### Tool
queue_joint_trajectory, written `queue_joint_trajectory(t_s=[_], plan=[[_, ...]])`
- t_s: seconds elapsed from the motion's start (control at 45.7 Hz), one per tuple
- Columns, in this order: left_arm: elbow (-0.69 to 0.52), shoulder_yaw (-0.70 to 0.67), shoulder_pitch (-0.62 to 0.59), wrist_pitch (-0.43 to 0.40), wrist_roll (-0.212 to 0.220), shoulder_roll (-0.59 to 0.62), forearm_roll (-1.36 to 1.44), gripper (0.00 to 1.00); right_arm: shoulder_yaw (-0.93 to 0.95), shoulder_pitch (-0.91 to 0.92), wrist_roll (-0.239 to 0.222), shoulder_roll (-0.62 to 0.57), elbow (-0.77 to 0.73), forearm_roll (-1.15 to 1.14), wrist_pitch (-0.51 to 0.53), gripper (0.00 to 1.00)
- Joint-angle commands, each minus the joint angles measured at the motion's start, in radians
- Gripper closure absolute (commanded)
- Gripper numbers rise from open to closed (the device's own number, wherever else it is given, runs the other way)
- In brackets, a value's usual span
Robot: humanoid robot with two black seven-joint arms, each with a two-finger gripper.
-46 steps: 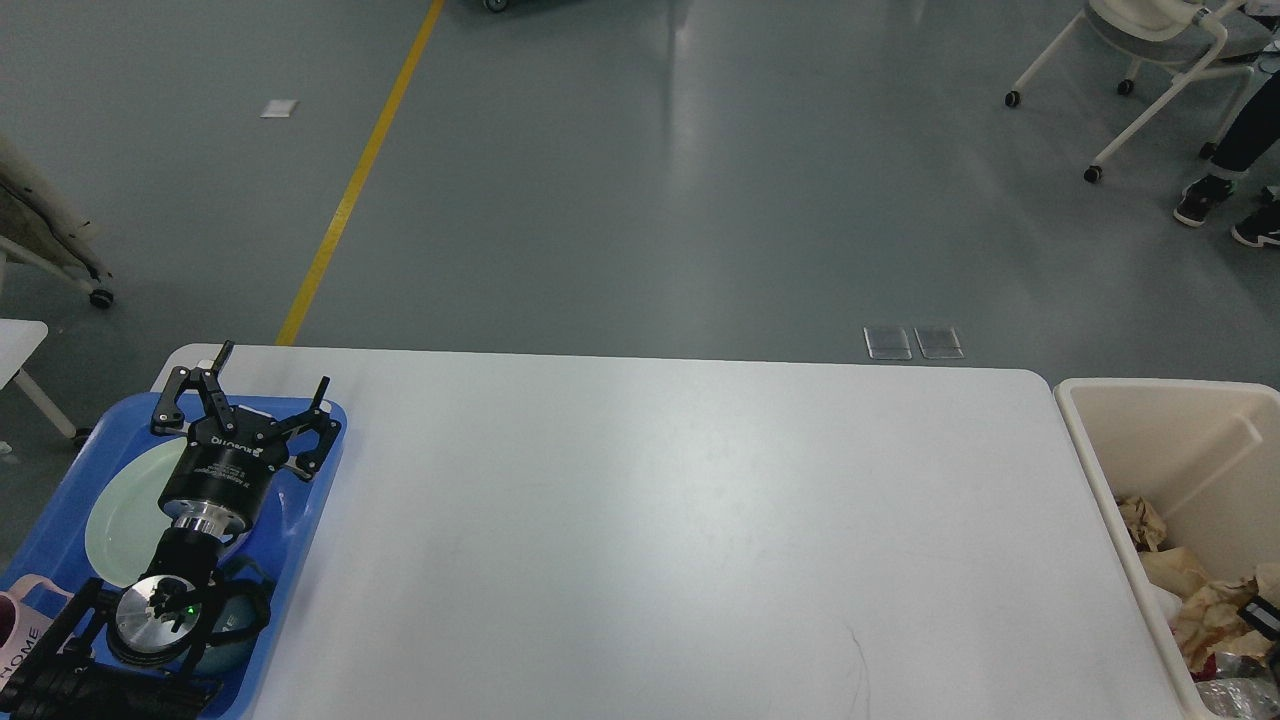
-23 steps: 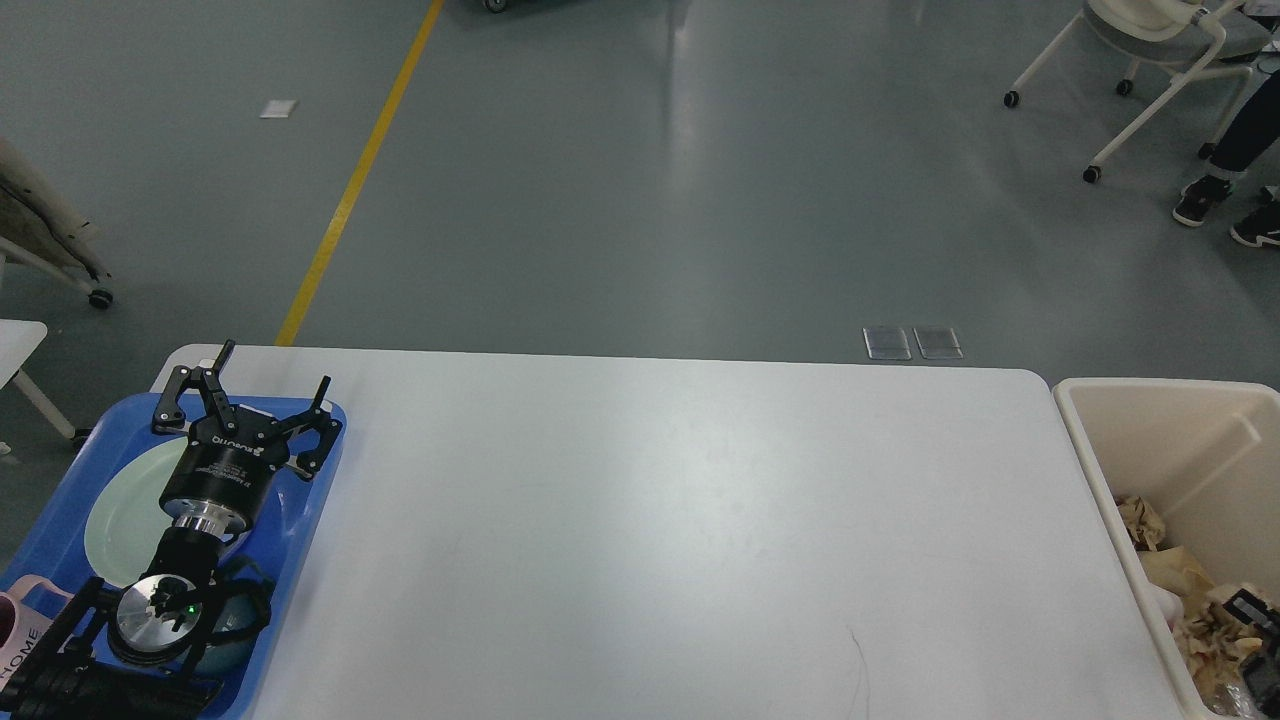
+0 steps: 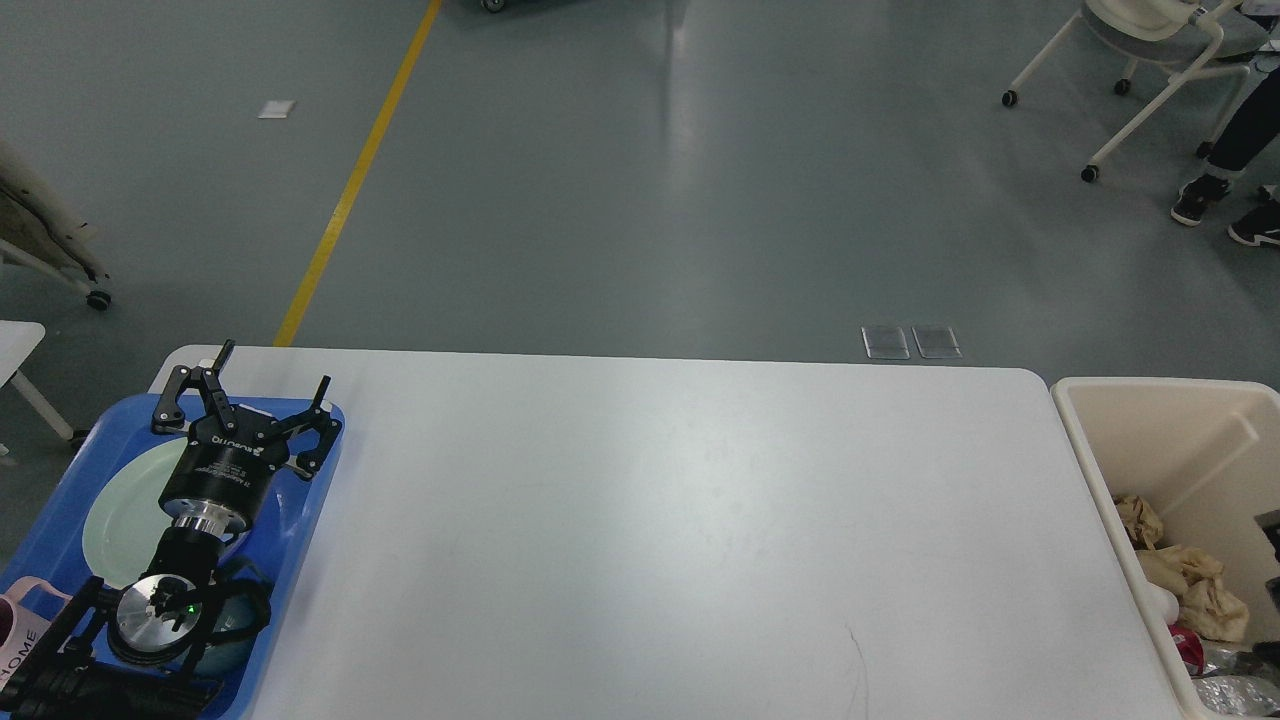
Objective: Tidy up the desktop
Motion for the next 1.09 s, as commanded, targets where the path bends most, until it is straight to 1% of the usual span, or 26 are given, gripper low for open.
queue_joint_trajectory(t_s=[0.0,0.066,0.153,0.285,0.394,0.438,0.503,0.569,0.613,0.657,0.7,0.788,0.832,0.898,0.985,1.073], plan=[[0.000,-0.001,0.000,0.000,0.000,0.000,0.000,0.03,0.200,0.129,0.004,-0.014,0.046,0.000,0.006,0.00],[0.000,0.001,0.000,0.000,0.000,0.000,0.000,0.03,0.295,0.182,0.004,-0.049,0.118,0.000,0.007,0.00],[0.000,0.001,0.000,0.000,0.000,0.000,0.000,0.03,0.447,0.236,0.004,-0.121,0.259,0.000,0.010,0.00],[0.000,0.001,-0.001,0.000,0.000,0.000,0.000,0.03,0.735,0.248,0.013,-0.235,0.500,-0.002,0.020,0.00],[0.000,0.003,-0.001,0.000,0.000,0.000,0.000,0.03,1.025,0.195,0.021,-0.238,0.687,-0.022,0.020,0.00],[0.000,0.003,-0.001,0.000,0.000,0.000,0.000,0.03,1.100,0.146,0.037,-0.223,0.758,-0.035,0.020,0.00],[0.000,0.003,-0.001,0.000,0.000,0.000,0.000,0.03,1.212,0.077,0.088,-0.198,0.837,-0.074,0.021,0.00],[0.000,0.003,-0.001,0.000,0.000,0.000,0.000,0.03,1.324,0.003,0.163,-0.166,0.879,-0.147,0.027,0.00],[0.000,0.003,-0.001,0.000,0.000,0.000,0.000,0.03,1.399,-0.046,0.218,-0.128,0.890,-0.212,0.036,0.00],[0.000,0.003,-0.001,0.000,0.000,0.000,0.000,0.03,1.475,-0.086,0.263,-0.083,0.897,-0.276,0.052,0.00],[0.000,0.003,-0.001,0.000,0.000,0.000,0.000,0.03,1.550,-0.130,0.286,-0.036,0.914,-0.333,0.073,0.00],[0.000,0.003,-0.001,0.000,0.000,0.000,0.000,0.03,1.683,-0.245,0.301,0.052,0.966,-0.411,0.118,0.00],[0.000,0.003,-0.001,0.000,0.000,0.000,0.000,0.03,1.716,-0.293,0.315,0.092,0.999,-0.433,0.145,0.00],[0.000,0.003,-0.001,0.000,0.000,0.000,0.000,0.03,1.728,-0.351,0.358,0.136,1.035,-0.453,0.188,0.00],[0.000,0.003,-0.001,0.000,0.000,0.000,0.000,0.03,1.725,-0.397,0.427,0.161,1.046,-0.477,0.196,0.00],[0.000,0.003,-0.001,0.000,0.000,0.000,0.000,0.03,1.722,-0.407,0.464,0.162,1.045,-0.477,0.196,0.00]])
